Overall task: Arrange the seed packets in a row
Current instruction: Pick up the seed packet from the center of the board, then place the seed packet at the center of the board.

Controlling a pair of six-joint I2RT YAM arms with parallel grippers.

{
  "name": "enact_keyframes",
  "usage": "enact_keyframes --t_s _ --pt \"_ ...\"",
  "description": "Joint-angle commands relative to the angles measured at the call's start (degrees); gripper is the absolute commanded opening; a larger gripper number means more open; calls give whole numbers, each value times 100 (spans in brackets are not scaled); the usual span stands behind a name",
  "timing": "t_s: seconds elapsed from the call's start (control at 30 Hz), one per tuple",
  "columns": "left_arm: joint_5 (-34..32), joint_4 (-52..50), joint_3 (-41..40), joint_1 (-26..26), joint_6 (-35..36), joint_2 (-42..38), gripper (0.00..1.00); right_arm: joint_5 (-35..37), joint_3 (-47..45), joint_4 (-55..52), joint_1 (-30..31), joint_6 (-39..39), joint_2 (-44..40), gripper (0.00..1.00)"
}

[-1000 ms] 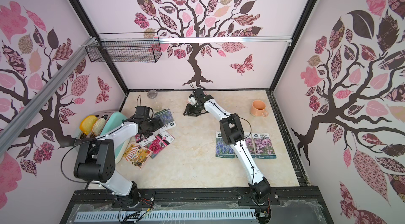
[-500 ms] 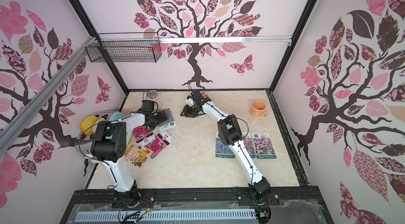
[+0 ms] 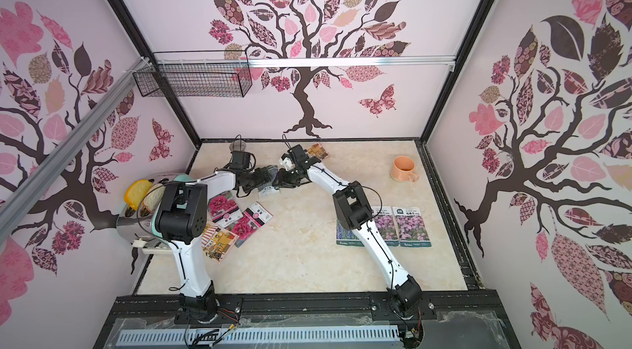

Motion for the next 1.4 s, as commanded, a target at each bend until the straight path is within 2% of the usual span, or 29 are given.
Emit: enact_keyframes --t_s 0.0,0.07,0.3,0.4,0.53,0.6,0.73,0.9,1.1,1.37 --pt "262 -697 -212 -226 -75 533 86 227 -109 -203 46 -48 232 35" --pt "265 -685 -194 -256 -91 545 85 320 -199 -236 36 -129 130 34" --pt "256 -783 -224 -276 -17 371 83 927 -777 -369 -133 -248 -393 13" --pt "263 -866 -320 -298 13 67 83 973 -1176 -461 -226 -428 -804 11" --pt "215 -1042 -522 -379 16 -643 83 885 -1975 -610 -343 -548 -1790 11" --pt "177 -1194 -608 -445 3 -1030 83 1013 -2673 -635 -362 -571 -2394 12" --pt "78 -1479 -785 -722 -47 -1740 84 889 -4744 -74 -433 -387 -3926 14" --pt "0 -1320 -1219 -1240 -336 -2438 84 969 -6944 510 -460 -200 -5363 14" --pt "-218 -987 -1625 -1915 -731 -2789 84 1107 -8375 913 -460 33 -6084 15" --pt "-360 -324 -1874 -2624 -1180 -2660 83 1127 -9021 1381 -460 271 -6205 16"
